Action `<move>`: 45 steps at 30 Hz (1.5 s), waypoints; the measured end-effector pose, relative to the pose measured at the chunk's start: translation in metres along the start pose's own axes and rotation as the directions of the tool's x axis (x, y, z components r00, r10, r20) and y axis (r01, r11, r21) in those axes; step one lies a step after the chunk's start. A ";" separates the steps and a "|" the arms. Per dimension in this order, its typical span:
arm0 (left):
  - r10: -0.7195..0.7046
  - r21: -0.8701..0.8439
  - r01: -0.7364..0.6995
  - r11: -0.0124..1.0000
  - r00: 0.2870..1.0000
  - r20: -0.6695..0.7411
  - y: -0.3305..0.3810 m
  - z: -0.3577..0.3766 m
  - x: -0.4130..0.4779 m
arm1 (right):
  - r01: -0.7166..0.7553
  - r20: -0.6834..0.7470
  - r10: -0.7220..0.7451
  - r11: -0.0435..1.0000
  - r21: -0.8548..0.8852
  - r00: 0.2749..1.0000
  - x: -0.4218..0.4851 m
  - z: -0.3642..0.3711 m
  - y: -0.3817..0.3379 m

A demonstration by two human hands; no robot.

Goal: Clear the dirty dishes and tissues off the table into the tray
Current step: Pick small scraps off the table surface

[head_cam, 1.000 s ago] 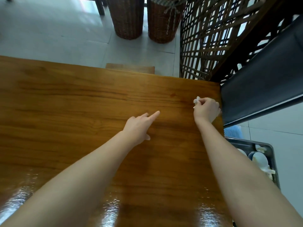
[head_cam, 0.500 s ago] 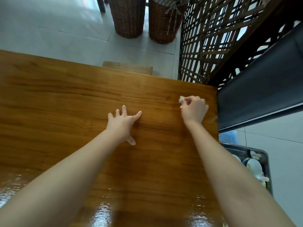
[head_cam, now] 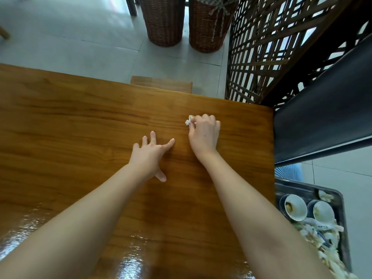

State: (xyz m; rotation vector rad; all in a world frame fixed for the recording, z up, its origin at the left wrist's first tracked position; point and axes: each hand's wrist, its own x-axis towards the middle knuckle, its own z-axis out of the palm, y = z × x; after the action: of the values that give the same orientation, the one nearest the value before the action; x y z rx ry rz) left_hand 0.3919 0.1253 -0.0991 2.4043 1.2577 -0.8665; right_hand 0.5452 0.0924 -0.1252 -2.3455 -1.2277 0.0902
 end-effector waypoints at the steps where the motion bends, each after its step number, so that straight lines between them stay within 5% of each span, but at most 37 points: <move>1: 0.000 0.002 0.000 1.000 1.000 -0.005 -0.001 0.000 0.000 | 0.015 0.007 -0.015 1.000 -0.005 1.000 0.001 -0.001 0.004; 9: 0.021 -0.008 -0.022 1.000 0.999 -0.031 -0.003 0.003 -0.002 | -0.212 -0.132 0.206 0.977 -0.034 0.970 0.011 -0.039 0.090; 15: 0.022 0.011 -0.021 1.000 1.000 -0.018 -0.001 0.000 -0.002 | -0.273 -0.161 0.260 0.960 -0.060 0.952 0.009 -0.033 0.065; 23: 0.002 0.024 -0.002 1.000 1.000 -0.023 0.000 -0.002 -0.005 | 0.066 -0.021 -0.066 0.998 -0.024 0.998 -0.022 0.005 -0.021; 29: 0.000 0.026 0.001 1.000 1.000 -0.021 0.000 -0.003 -0.006 | 0.116 0.038 -0.115 0.993 -0.016 0.993 0.001 0.006 -0.022; 37: 0.015 0.030 -0.015 0.999 1.000 0.003 0.000 -0.008 -0.012 | -0.241 -0.068 0.238 0.970 -0.042 0.969 0.022 -0.025 0.053; 45: 0.030 0.029 -0.030 0.999 1.000 -0.001 0.000 -0.008 -0.012 | -0.267 -0.104 0.263 0.963 -0.029 0.959 -0.036 -0.022 0.037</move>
State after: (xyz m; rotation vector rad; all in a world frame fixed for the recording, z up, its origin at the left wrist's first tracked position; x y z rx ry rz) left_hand 0.3897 0.1218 -0.0851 2.4401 1.2144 -0.8797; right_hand 0.5578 0.0377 -0.1285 -2.5075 -0.8714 0.0358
